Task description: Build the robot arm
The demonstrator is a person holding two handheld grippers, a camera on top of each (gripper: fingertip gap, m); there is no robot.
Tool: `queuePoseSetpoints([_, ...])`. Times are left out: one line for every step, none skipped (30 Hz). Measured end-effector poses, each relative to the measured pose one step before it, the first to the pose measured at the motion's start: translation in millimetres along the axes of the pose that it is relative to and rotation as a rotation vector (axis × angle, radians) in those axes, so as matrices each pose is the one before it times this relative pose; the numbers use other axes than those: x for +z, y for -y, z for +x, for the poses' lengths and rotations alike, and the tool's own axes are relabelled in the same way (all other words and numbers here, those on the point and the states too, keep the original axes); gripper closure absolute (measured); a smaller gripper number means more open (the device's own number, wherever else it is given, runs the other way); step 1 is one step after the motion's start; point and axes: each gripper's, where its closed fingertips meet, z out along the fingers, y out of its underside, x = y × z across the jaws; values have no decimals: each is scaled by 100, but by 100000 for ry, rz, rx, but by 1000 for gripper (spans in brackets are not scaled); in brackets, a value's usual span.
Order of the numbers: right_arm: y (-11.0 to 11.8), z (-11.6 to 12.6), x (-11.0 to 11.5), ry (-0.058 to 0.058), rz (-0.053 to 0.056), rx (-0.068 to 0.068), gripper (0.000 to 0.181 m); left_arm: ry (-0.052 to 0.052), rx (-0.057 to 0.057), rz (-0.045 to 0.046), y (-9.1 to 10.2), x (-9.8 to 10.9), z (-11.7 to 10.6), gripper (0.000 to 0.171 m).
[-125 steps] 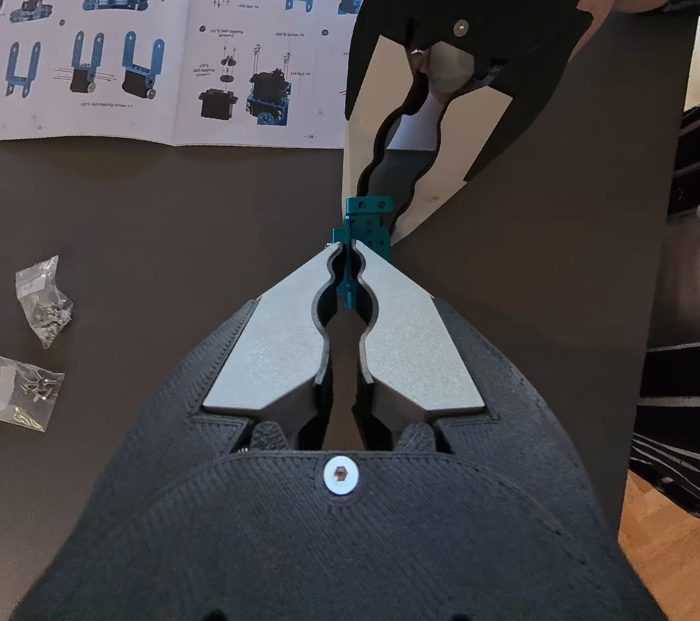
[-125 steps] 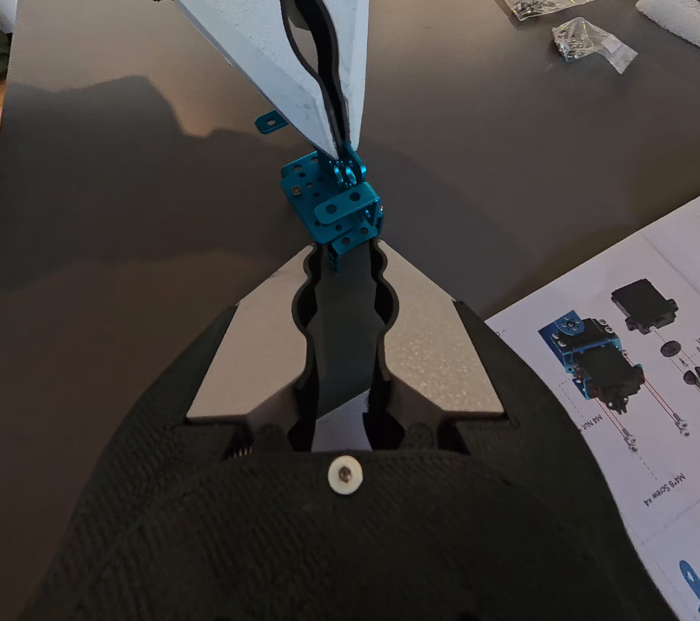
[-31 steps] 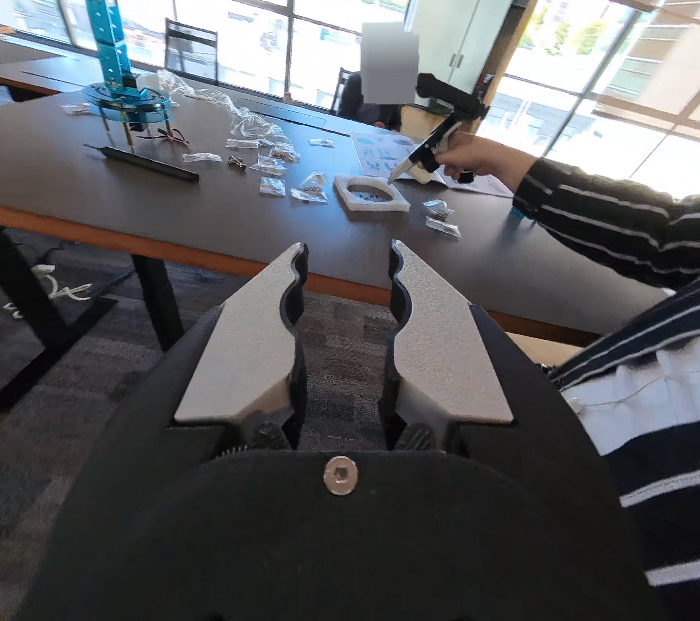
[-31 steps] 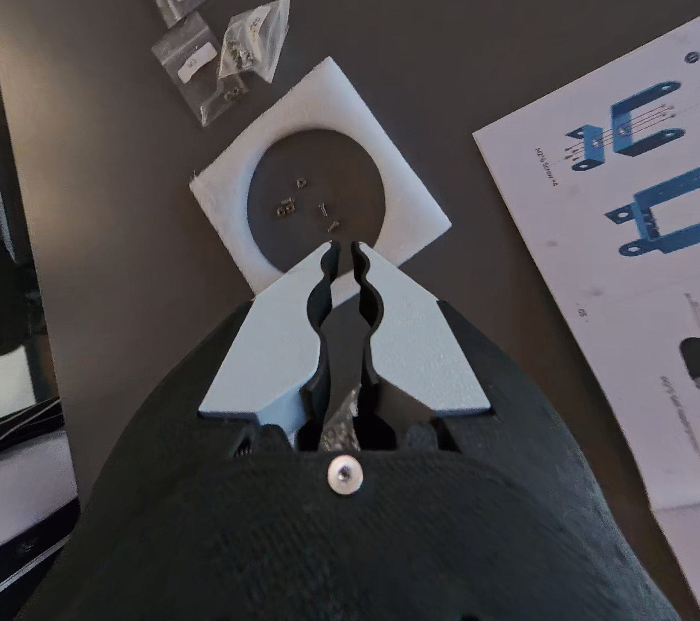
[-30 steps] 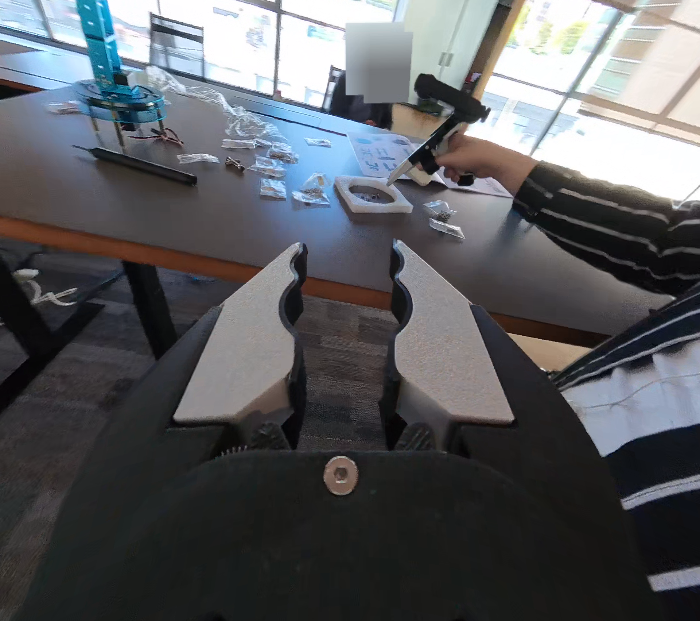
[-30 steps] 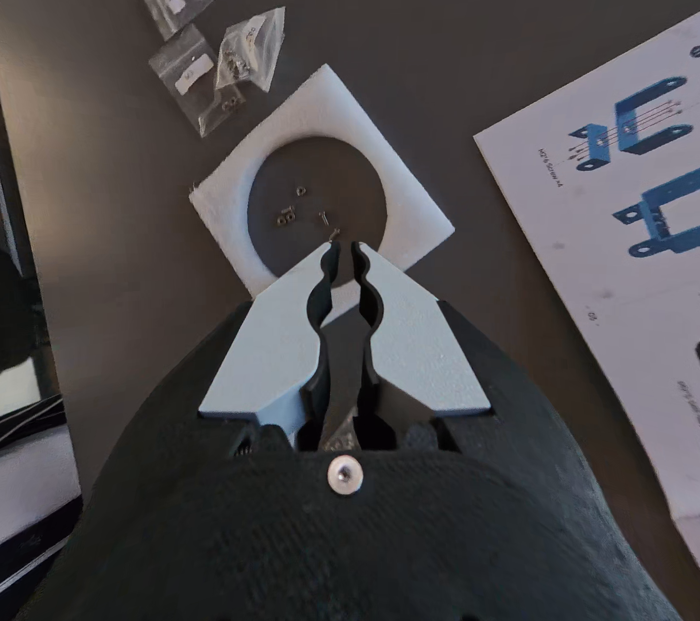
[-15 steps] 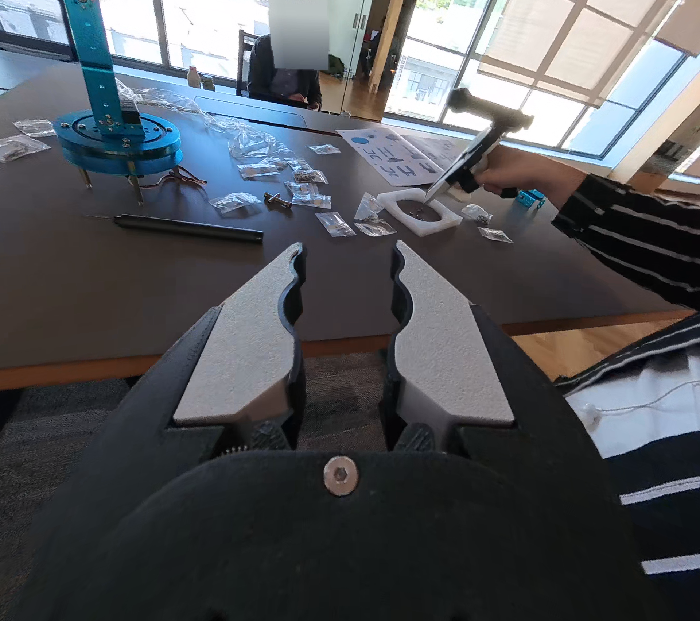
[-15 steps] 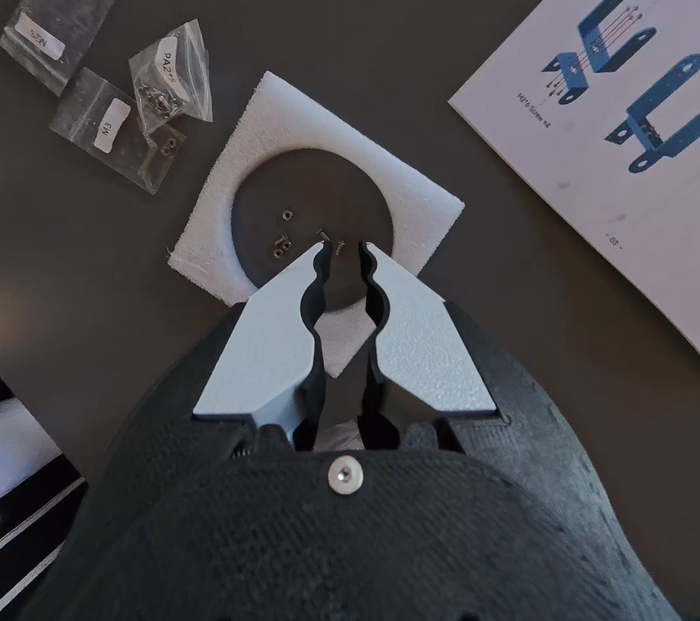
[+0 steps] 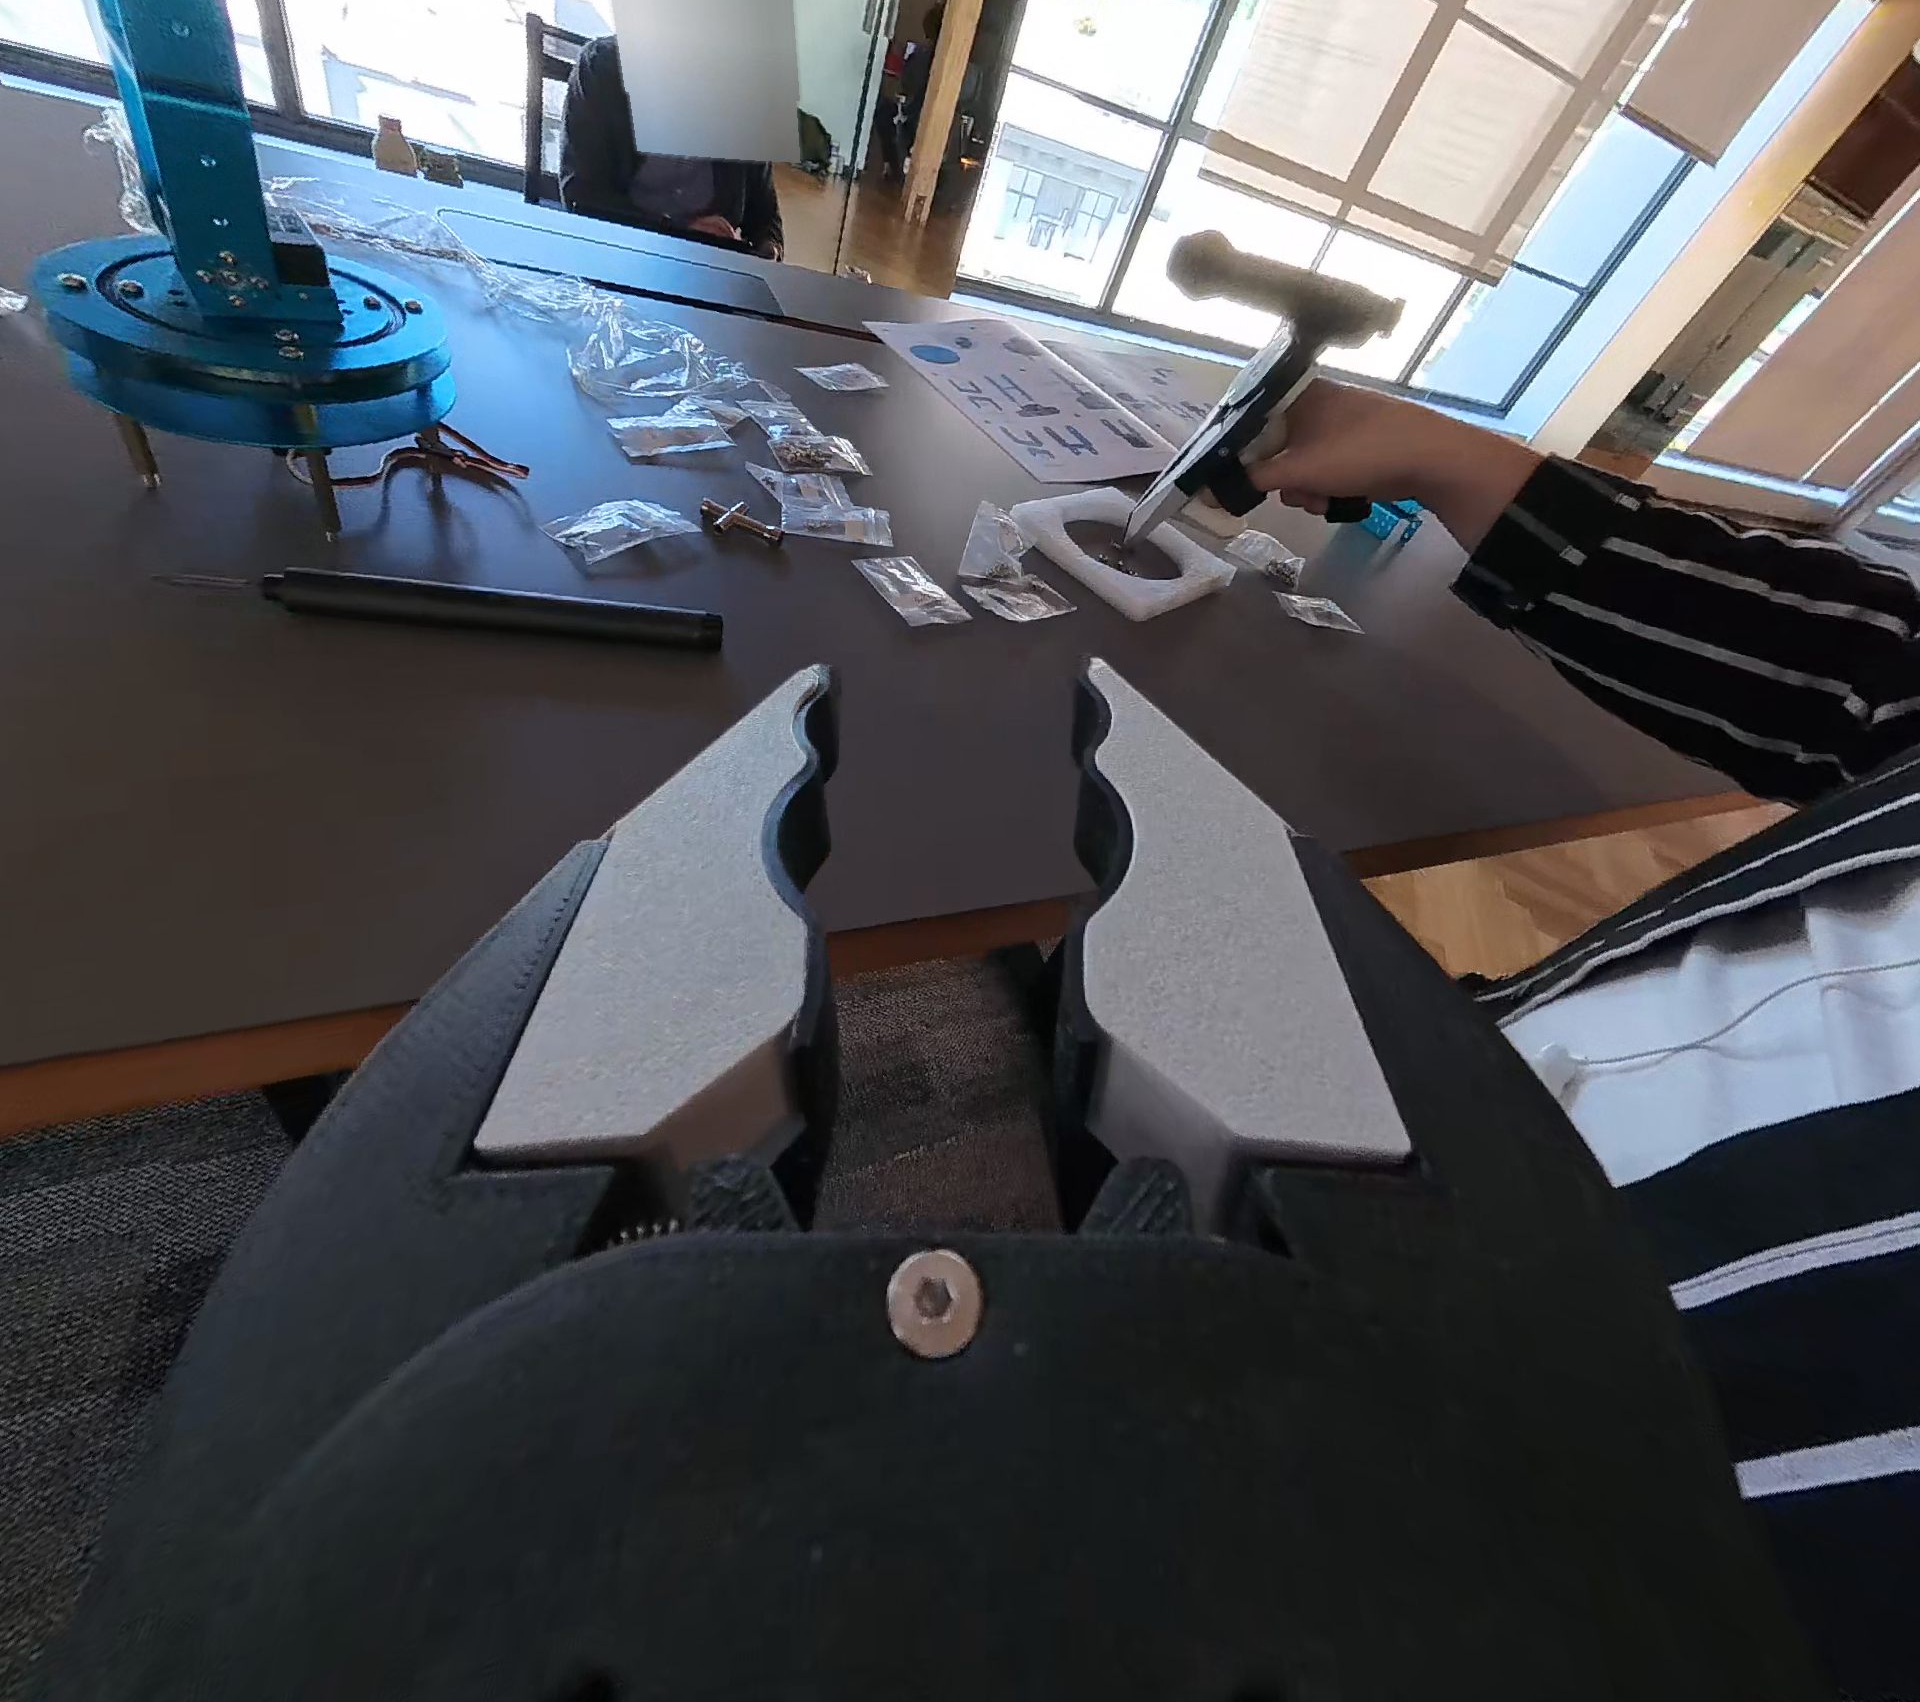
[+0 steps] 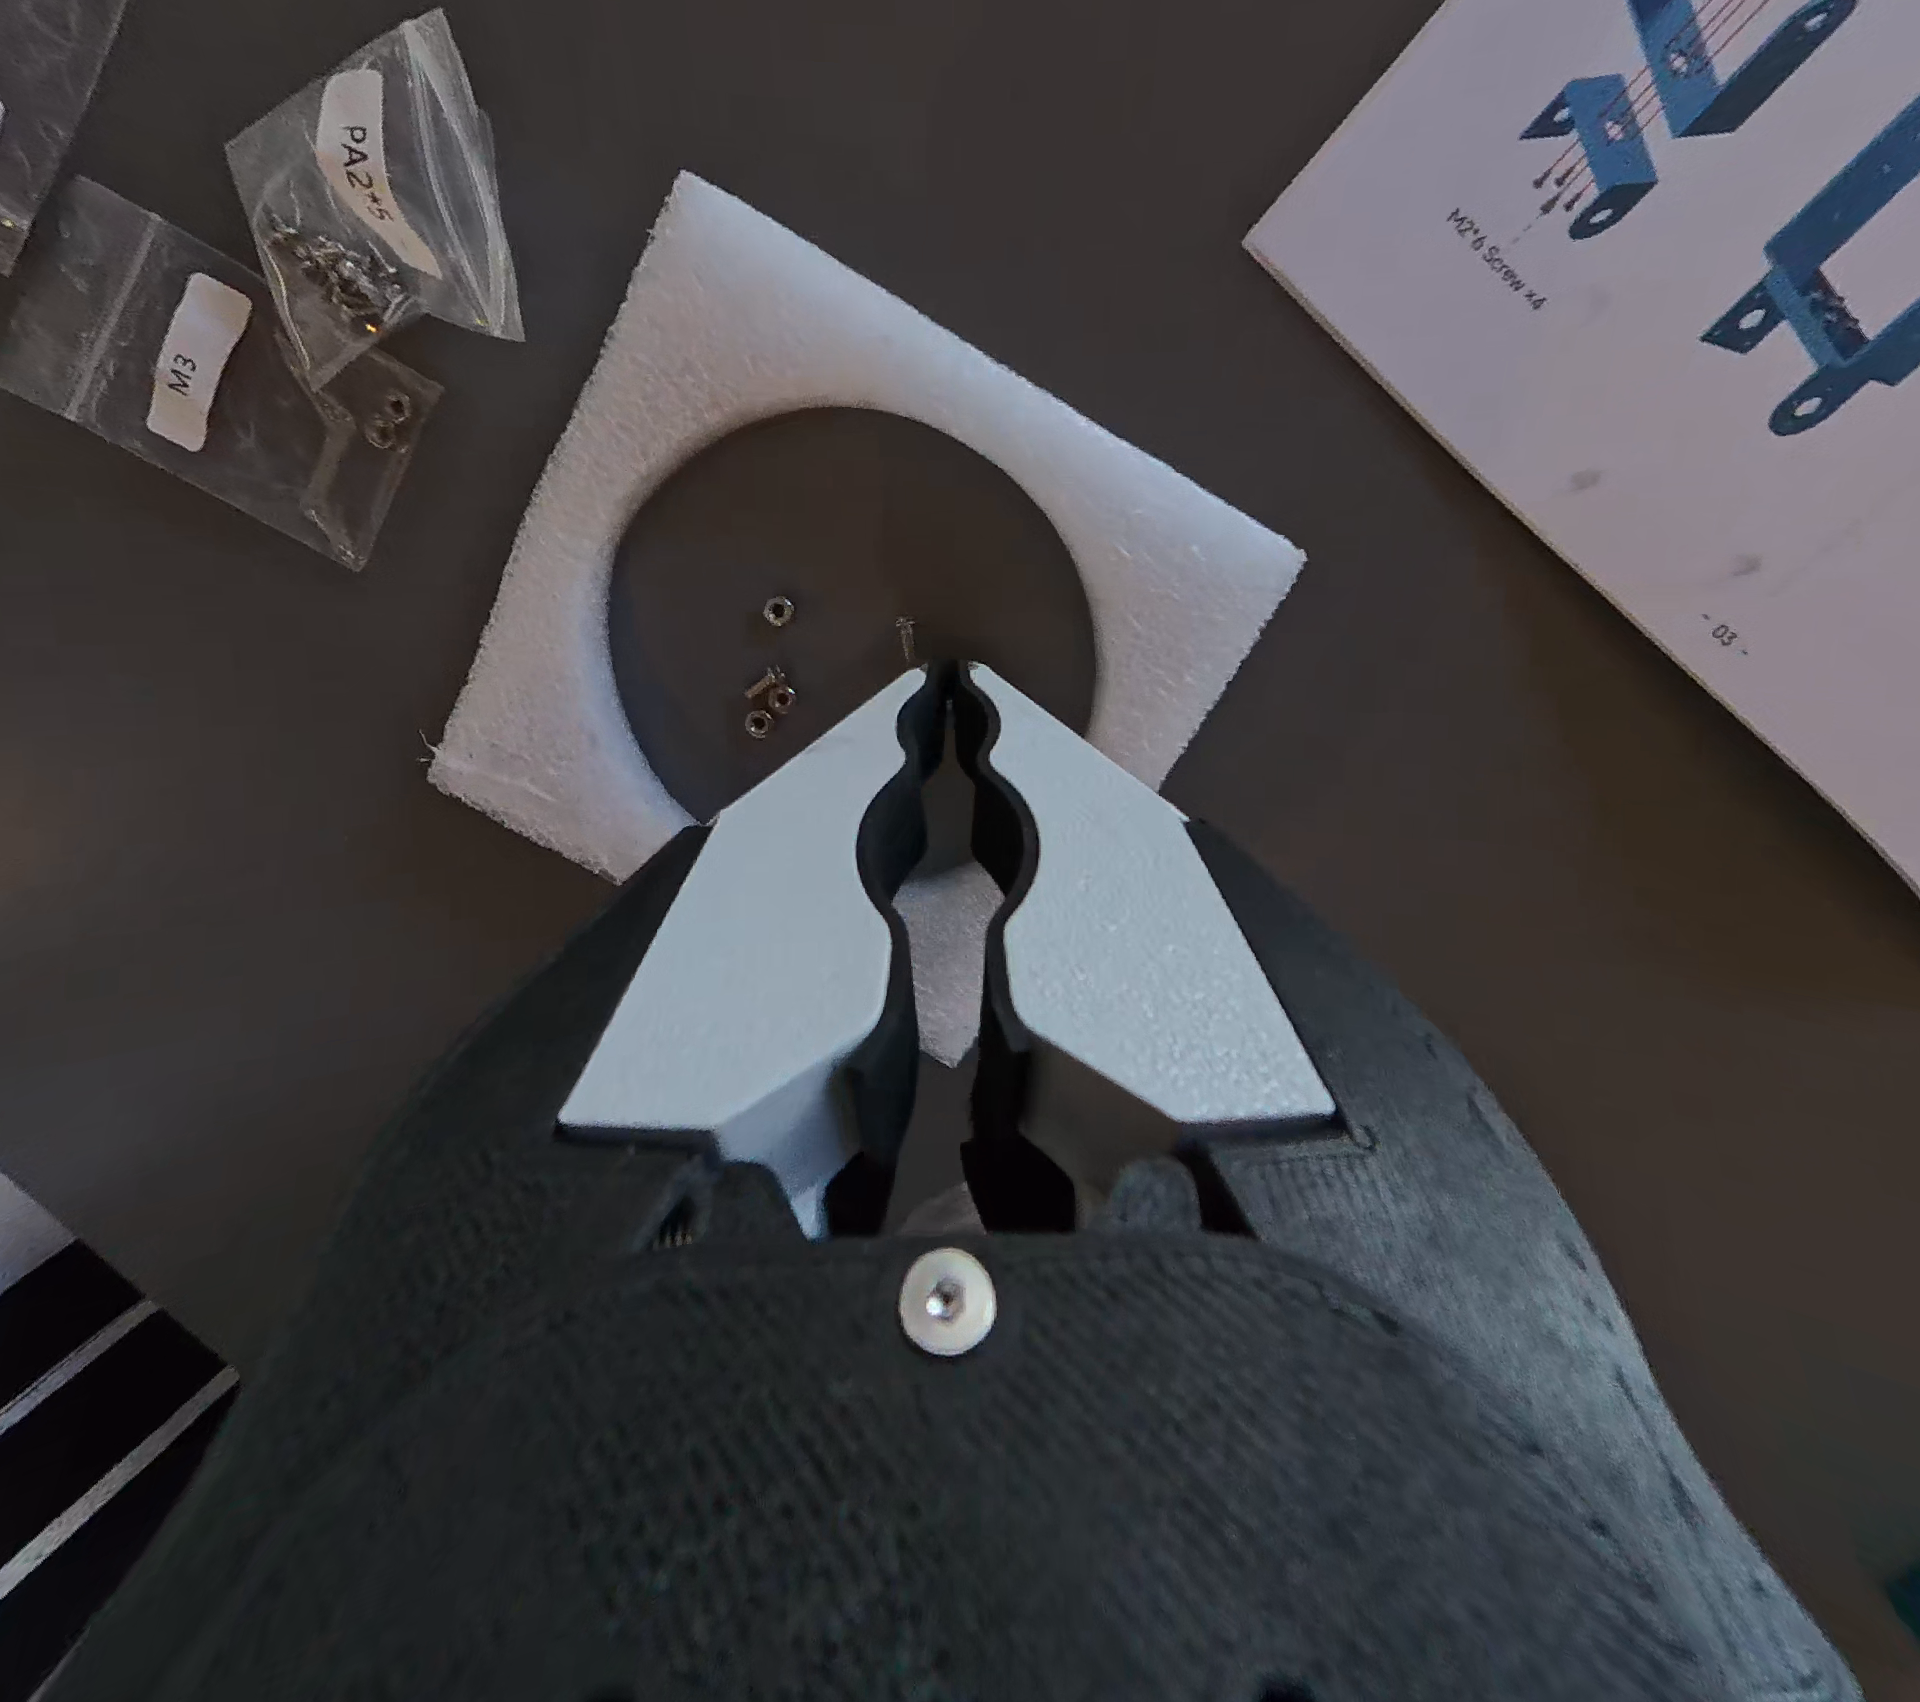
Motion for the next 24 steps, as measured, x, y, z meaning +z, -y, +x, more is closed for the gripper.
queuePoseSetpoints([-101,144,4,-738,333,15,181,-328,-127,-394,-119,-19,-144,128])
queuePoseSetpoints([-94,133,-40,4,911,492,181,-804,-233,-256,-90,50,-68,129])
queuePoseSetpoints([-92,81,-169,884,1905,1543,181,-1193,-392,-128,-65,136,-16,129])
queuePoseSetpoints([108,-51,-370,2068,3421,1491,181,-1312,-408,-146,-72,236,-1,129])
queuePoseSetpoints([250,-187,-522,2640,4562,971,181,-1392,-192,-341,-104,347,4,129])
queuePoseSetpoints([213,126,-561,1032,4005,1528,181,-1608,67,-524,-146,462,29,130])
queuePoseSetpoints([132,237,-775,952,3687,412,181,-1761,198,-508,-142,567,49,130])
queuePoseSetpoints([174,205,-587,294,3333,776,181,-1916,159,-282,-117,639,87,130])
queuePoseSetpoints([99,148,-557,745,2979,1454,181,-2217,85,-26,-87,695,162,130])
queuePoseSetpoints([181,-90,-480,2570,3185,841,181,-2487,220,215,-85,705,265,130])
queuePoseSetpoints([257,-252,-365,3717,3518,-119,181,-2227,321,227,-115,706,261,130])
queuePoseSetpoints([-60,42,-304,1625,1397,1550,181,-1525,121,45,-170,671,206,131])
queuePoseSetpoints([-163,-48,-155,1747,86,1246,181,-1246,-198,17,-194,611,218,131])
queuePoseSetpoints([-16,-466,-82,3299,772,-1175,181,-1632,-584,12,-196,515,328,131])
queuePoseSetpoints([-1,-551,32,3043,182,-3351,181,-1887,-697,-124,-222,405,413,131])
queuePoseSetpoints([-130,-234,173,512,-1582,-5862,181,-1609,-439,-438,-270,270,385,131])
queuePoseSetpoints([-161,319,156,-3592,-2881,-8851,181,-995,-77,-943,-341,142,301,131])
queuePoseSetpoints([-195,440,172,-4094,-3626,-11989,179,-526,273,-1439,-388,21,246,131])
queuePoseSetpoints([-320,116,216,-1747,-4202,-12639,176,-163,427,-1511,-374,-88,209,130])
queuePoseSetpoints([-522,-267,245,1470,-5532,-10538,175,113,375,-1323,-326,-168,171,130])
queuePoseSetpoints([-394,-432,262,3221,-4941,-7864,175,297,336,-1009,-261,-242,169,130])
queuePoseSetpoints([-229,18,247,706,-4109,-5010,175,497,372,-629,-207,-285,162,130])
queuePoseSetpoints([-140,-125,211,1750,-3304,-3906,175,822,285,-356,-171,-330,130,130])
queuePoseSetpoints([75,-518,228,3618,-1445,-4444,175,859,270,7,-132,-342,138,130])
